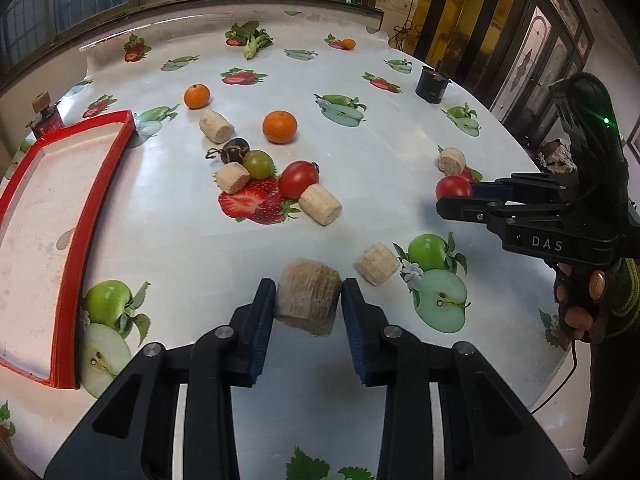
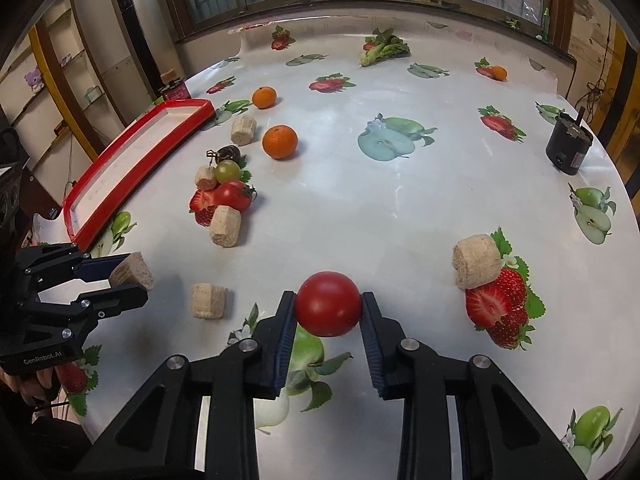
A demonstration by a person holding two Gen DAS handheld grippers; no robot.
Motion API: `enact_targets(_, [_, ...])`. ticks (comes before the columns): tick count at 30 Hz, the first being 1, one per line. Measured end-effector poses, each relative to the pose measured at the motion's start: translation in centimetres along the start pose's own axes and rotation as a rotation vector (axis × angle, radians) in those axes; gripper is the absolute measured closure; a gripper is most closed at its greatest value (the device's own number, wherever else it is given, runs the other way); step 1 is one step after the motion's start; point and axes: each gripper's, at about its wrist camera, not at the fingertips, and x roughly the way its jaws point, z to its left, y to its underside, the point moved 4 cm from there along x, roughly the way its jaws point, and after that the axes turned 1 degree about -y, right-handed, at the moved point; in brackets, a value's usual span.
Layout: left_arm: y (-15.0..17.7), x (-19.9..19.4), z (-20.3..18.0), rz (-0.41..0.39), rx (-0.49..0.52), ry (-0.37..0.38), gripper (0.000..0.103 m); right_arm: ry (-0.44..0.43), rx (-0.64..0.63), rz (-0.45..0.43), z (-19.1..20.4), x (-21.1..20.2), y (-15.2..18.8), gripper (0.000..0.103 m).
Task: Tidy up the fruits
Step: 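Carry the beige cylinder in the left tool and tomato in the right tool to the tray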
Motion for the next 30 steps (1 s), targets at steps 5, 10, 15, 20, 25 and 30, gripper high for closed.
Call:
enact_targets(5, [-0.3, -0.8, 1.5, -0.018, -0.021, -0.029, 0.072, -0.026, -0.031, -0.019, 2.0, -0.7, -0.8, 0.071])
enact_targets(10, [-0.5, -1.6, 2.9, -0.035, -0.032, -0.053, 0.072, -0.039, -0.057, -0.029, 3.8, -0.8, -1.6, 0.071])
enact_targets(15, [-0.6, -2.2, 4.3, -0.047, -0.047, -0.072, 0.072, -0.053, -0.08, -0.035, 5.3, -0.7, -2.4, 0.071])
enact_targets(20, [-0.6, -2.8, 5.7, -0.061, -0.062, -0.089, 0.072, -0.067, -0.102, -0.039, 6.8, -0.4, -3.1, 0.071])
enact_targets(25, [-0.5, -3.2, 6.6, -0.066, -0.073, -0.1, 0.072, -0.077, -0.12, -0.039, 8.0, -0.1, -3.7, 0.071])
enact_targets(30, [-0.5, -3.6, 7.5, -0.076, -0.084, -0.108, 0.072, -0.087, -0.14, -0.039, 9.2, 0.0, -4.2, 0.071])
